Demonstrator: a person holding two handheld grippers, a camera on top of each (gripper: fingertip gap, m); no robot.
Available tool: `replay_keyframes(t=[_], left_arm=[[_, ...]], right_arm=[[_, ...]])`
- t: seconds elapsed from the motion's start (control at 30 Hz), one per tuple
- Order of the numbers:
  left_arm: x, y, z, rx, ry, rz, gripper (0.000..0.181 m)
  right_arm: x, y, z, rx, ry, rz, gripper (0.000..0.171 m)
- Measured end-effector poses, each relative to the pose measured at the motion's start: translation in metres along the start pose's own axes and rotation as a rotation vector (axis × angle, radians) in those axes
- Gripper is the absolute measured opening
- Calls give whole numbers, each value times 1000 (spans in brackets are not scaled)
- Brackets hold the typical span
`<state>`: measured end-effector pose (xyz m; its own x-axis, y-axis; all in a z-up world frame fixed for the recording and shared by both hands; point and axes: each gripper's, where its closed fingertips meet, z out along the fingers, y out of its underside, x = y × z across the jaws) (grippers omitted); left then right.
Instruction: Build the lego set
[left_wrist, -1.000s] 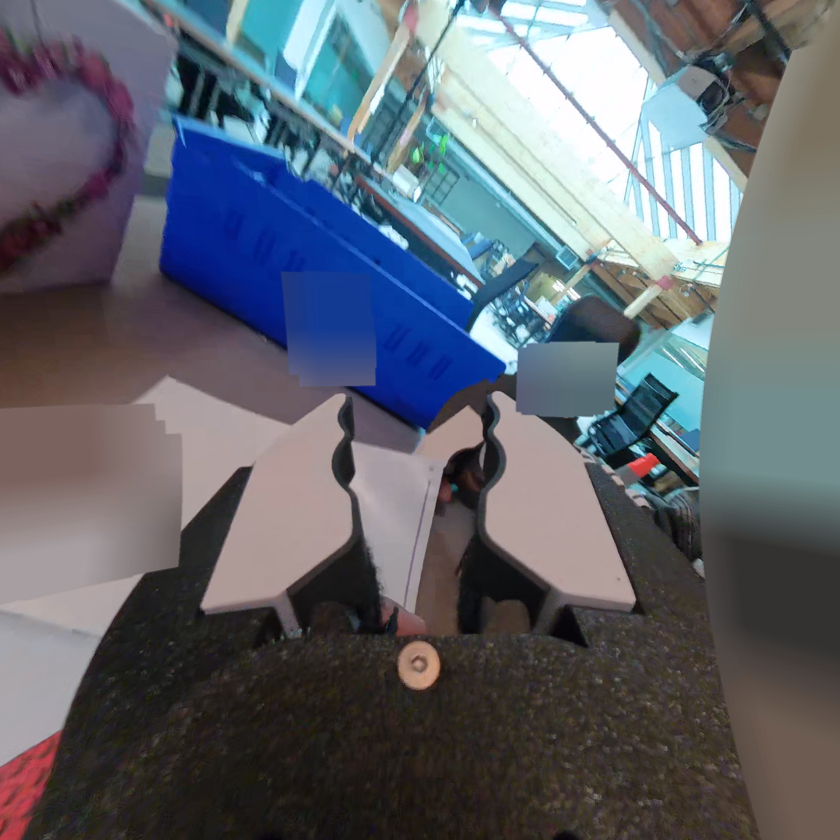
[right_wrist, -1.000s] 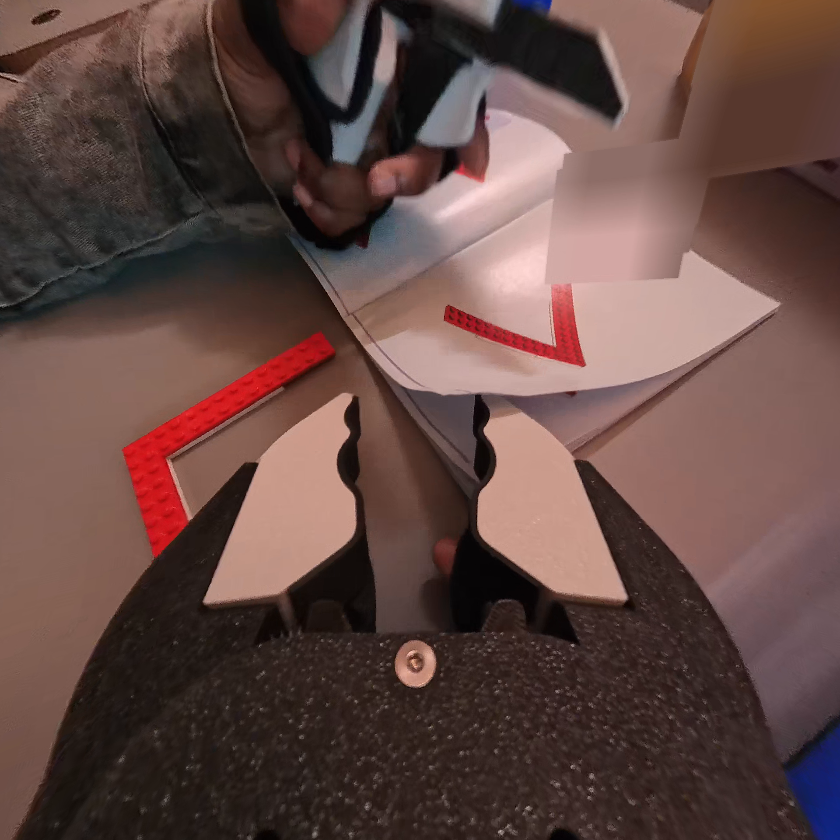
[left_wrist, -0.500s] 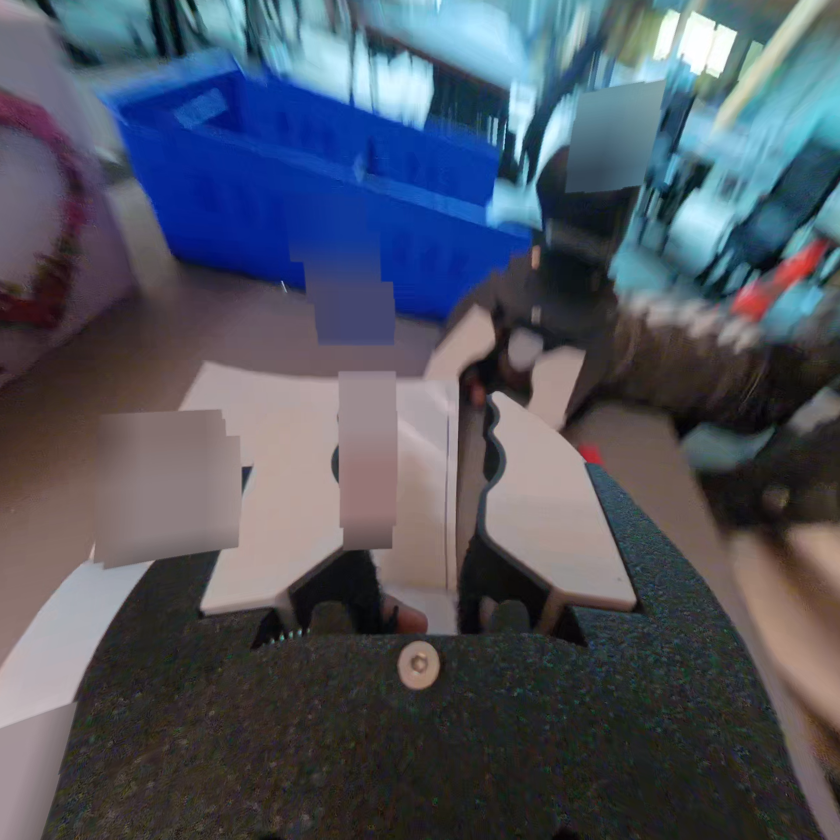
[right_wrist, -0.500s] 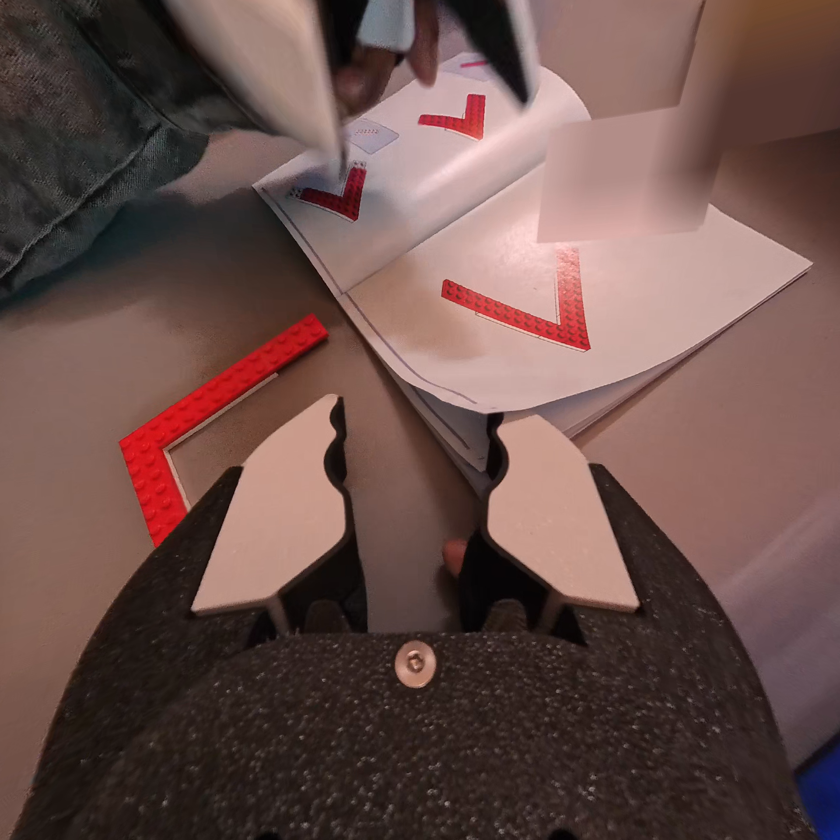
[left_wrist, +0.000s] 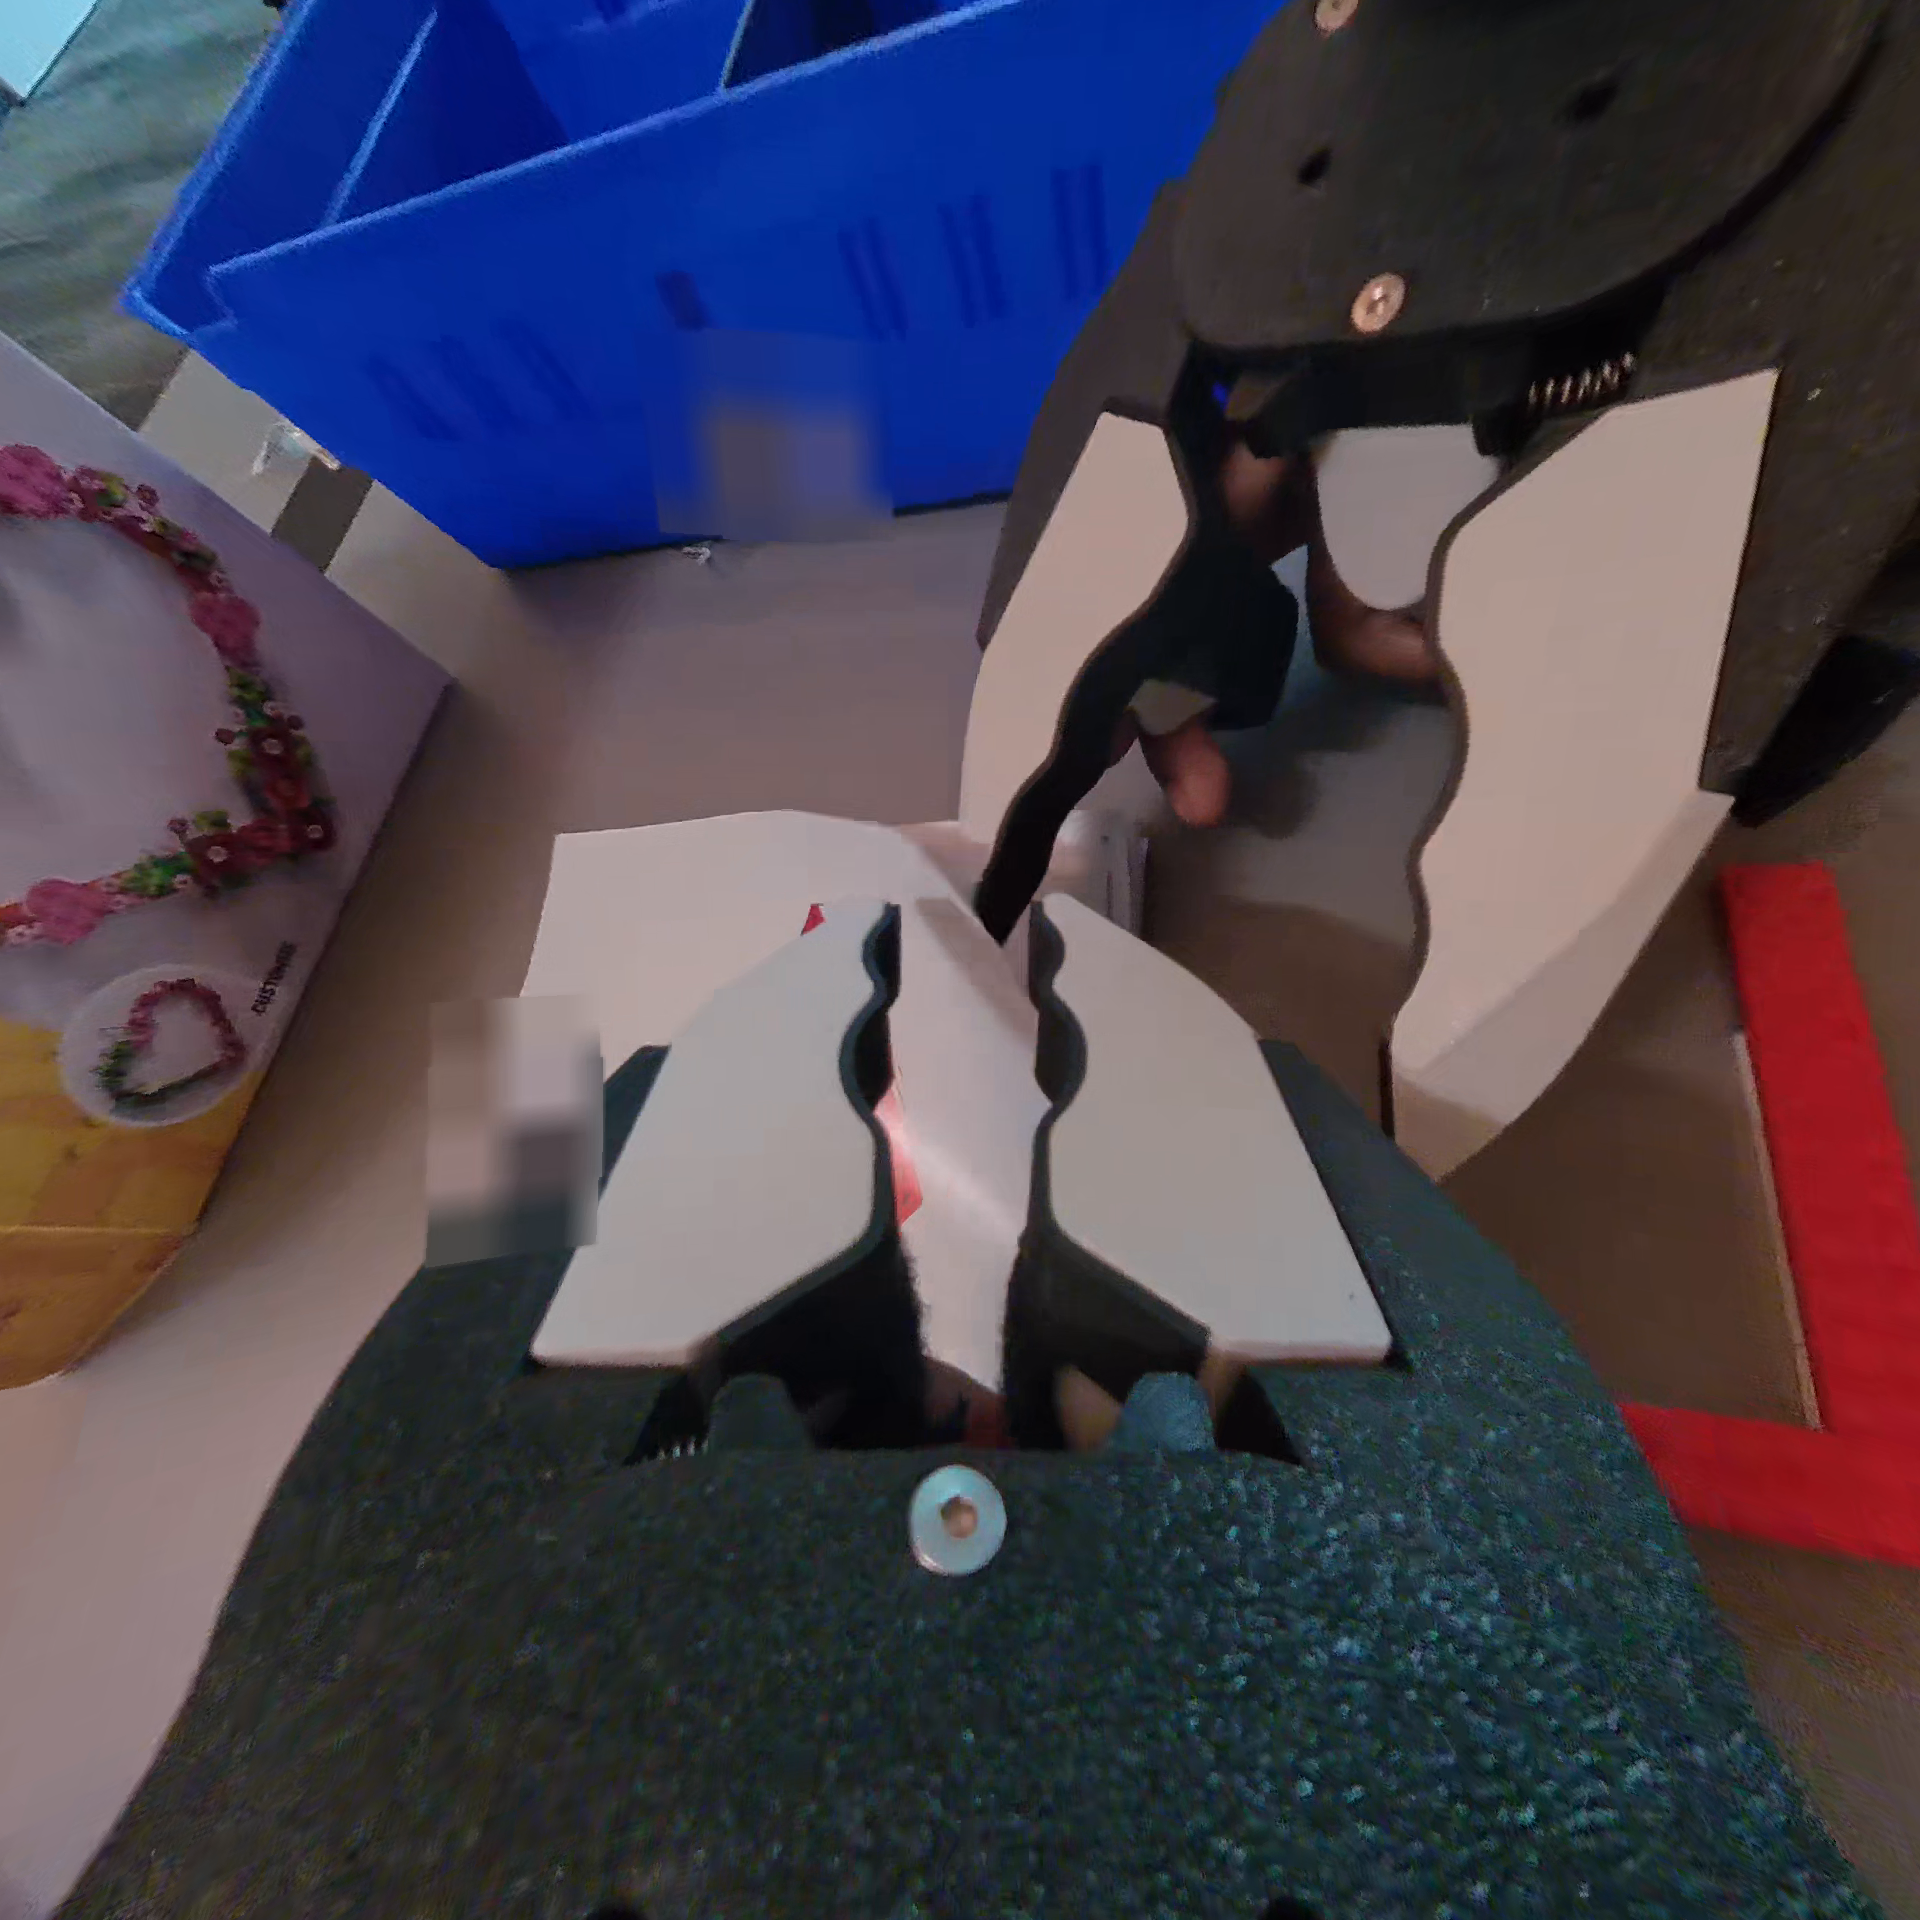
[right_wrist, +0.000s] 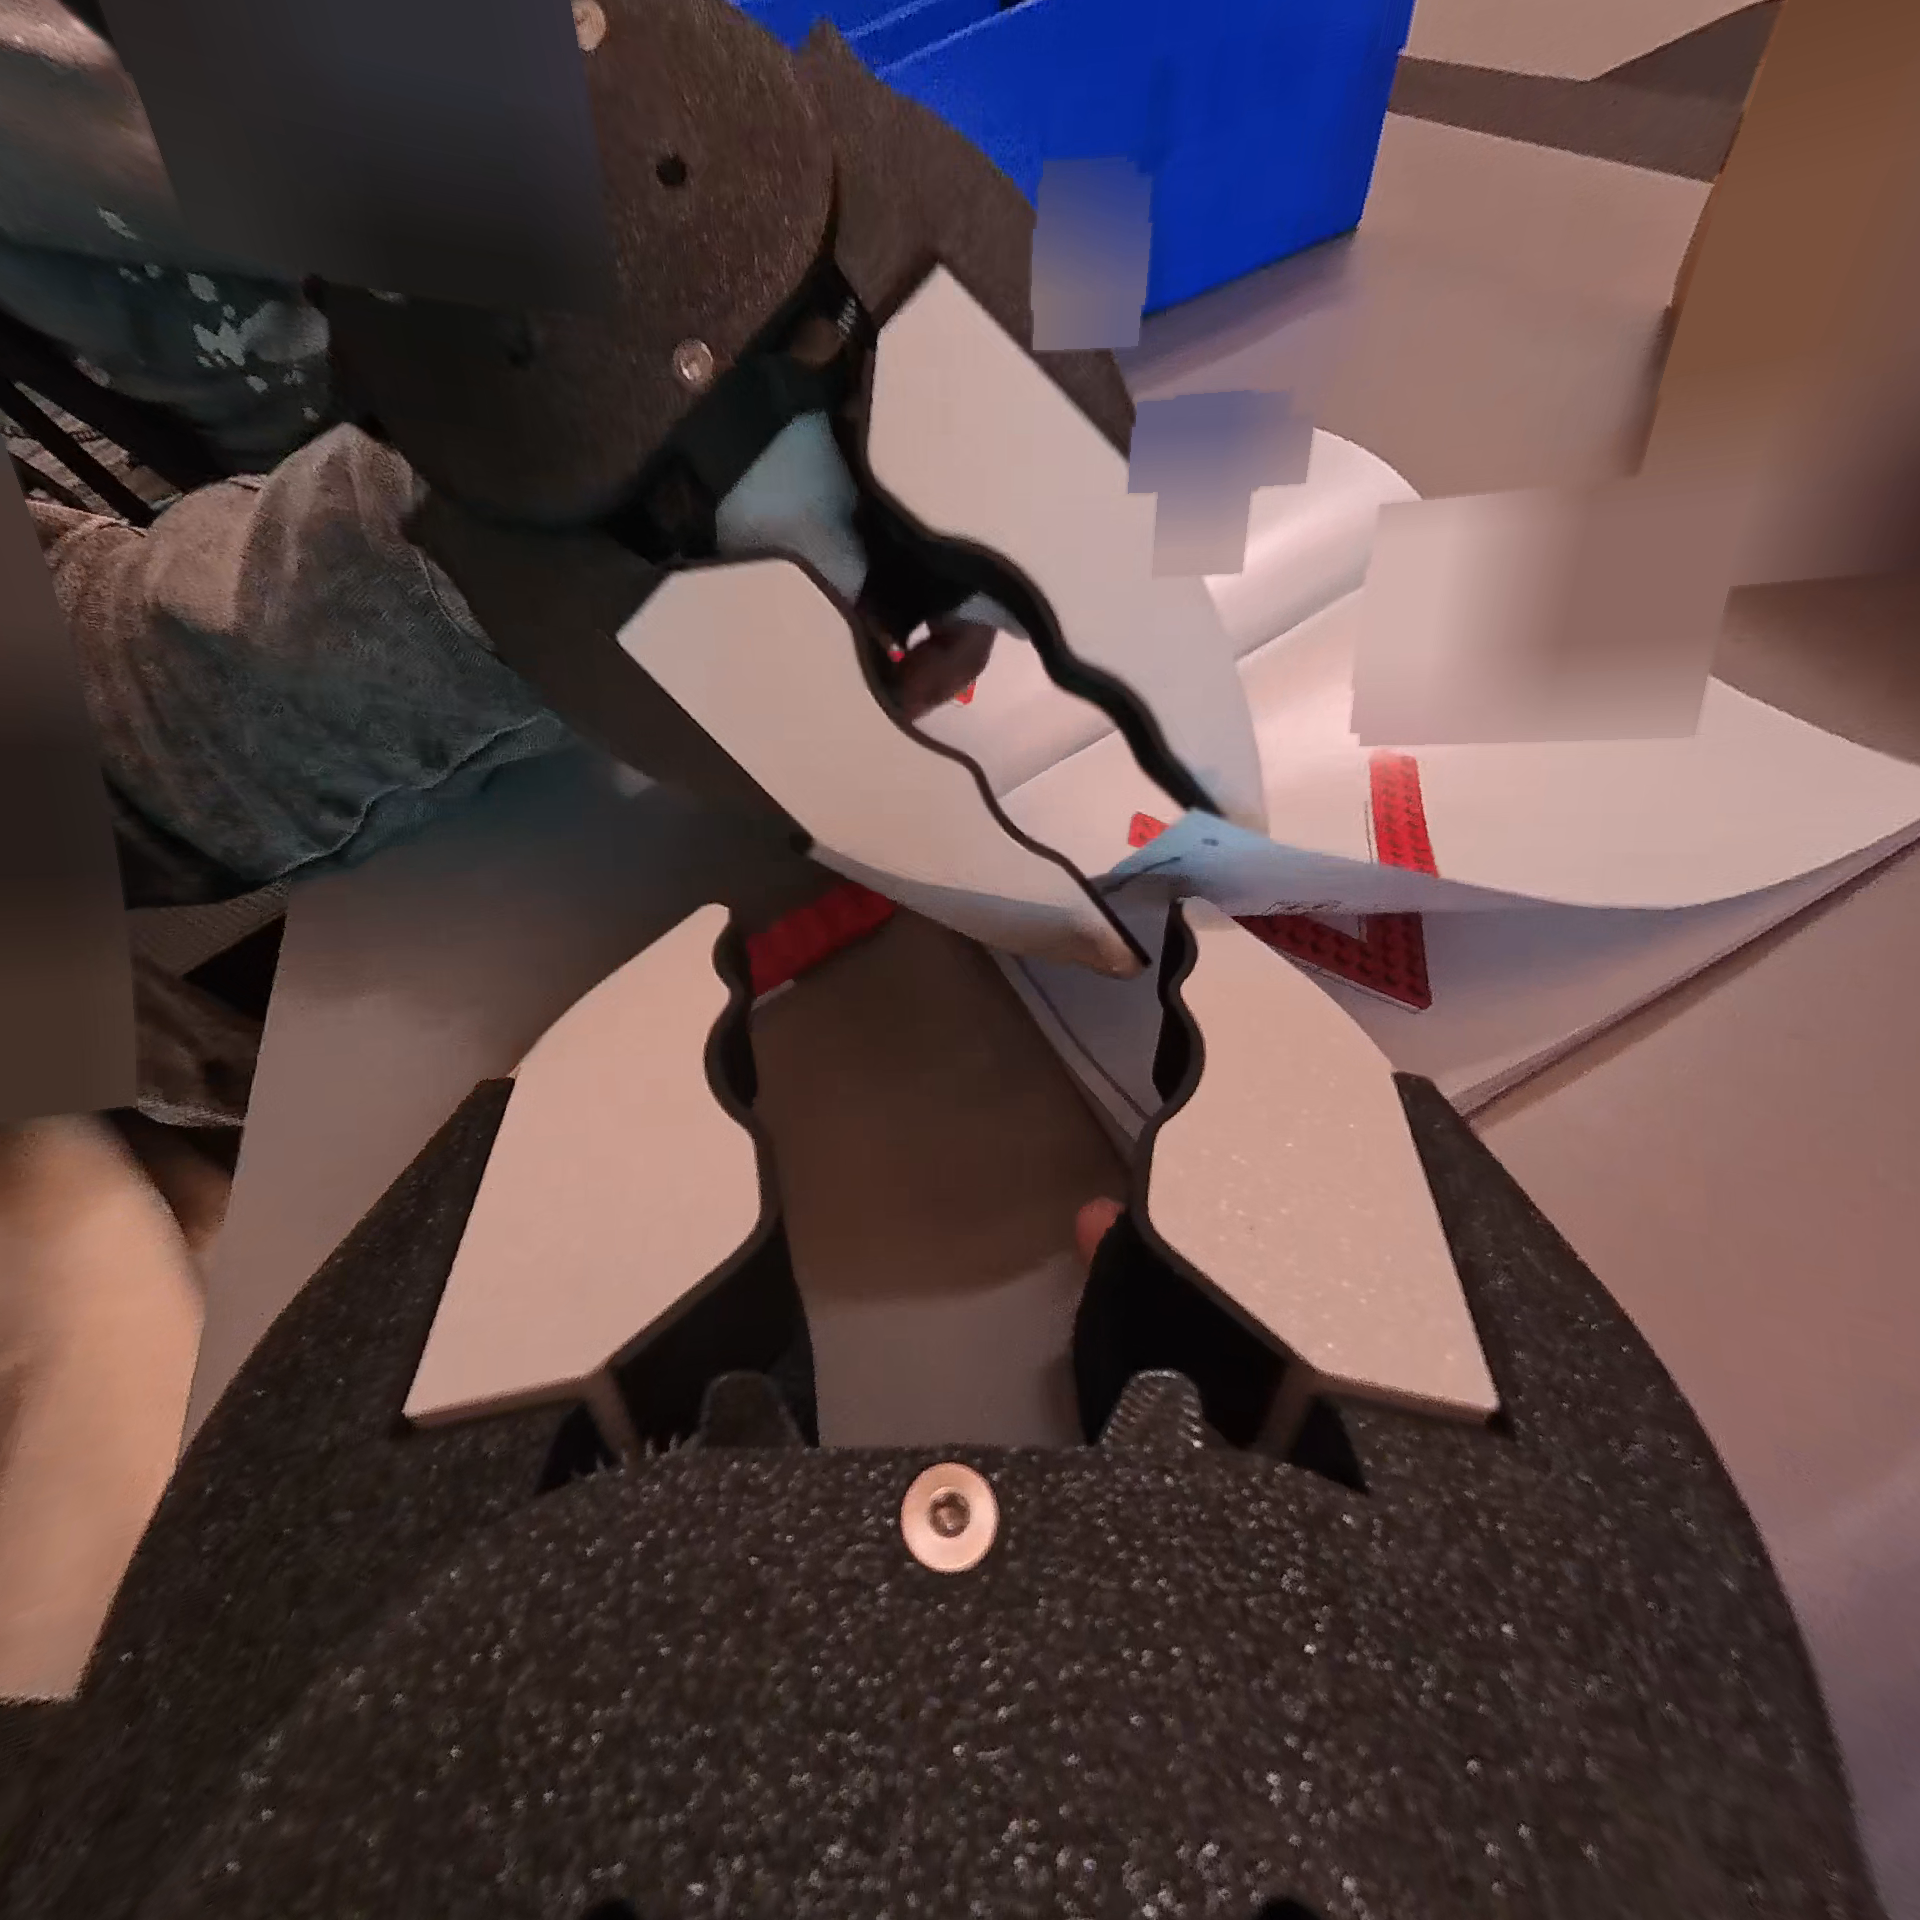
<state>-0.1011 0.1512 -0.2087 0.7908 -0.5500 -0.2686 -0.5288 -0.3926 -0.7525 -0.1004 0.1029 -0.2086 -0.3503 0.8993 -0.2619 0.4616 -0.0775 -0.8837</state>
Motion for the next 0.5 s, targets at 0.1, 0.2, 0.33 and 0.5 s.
replay_keyframes(t=[0.1,0.2,0.33,0.5], left_arm=[[3,3,5,-25,-2,21,13],[4,4,4,-27,0,21,11],[-2,0,-10,15,-47,-27,0],[-25,-4,-54,175,-218,-214,0]], right_arm=[[1,3,1,-18,15,-18,79],[-1,3,2,-20,14,-25,79],[1,3,0,-21,17,-12,77],[12,20,4,-123,96,-15,74]])
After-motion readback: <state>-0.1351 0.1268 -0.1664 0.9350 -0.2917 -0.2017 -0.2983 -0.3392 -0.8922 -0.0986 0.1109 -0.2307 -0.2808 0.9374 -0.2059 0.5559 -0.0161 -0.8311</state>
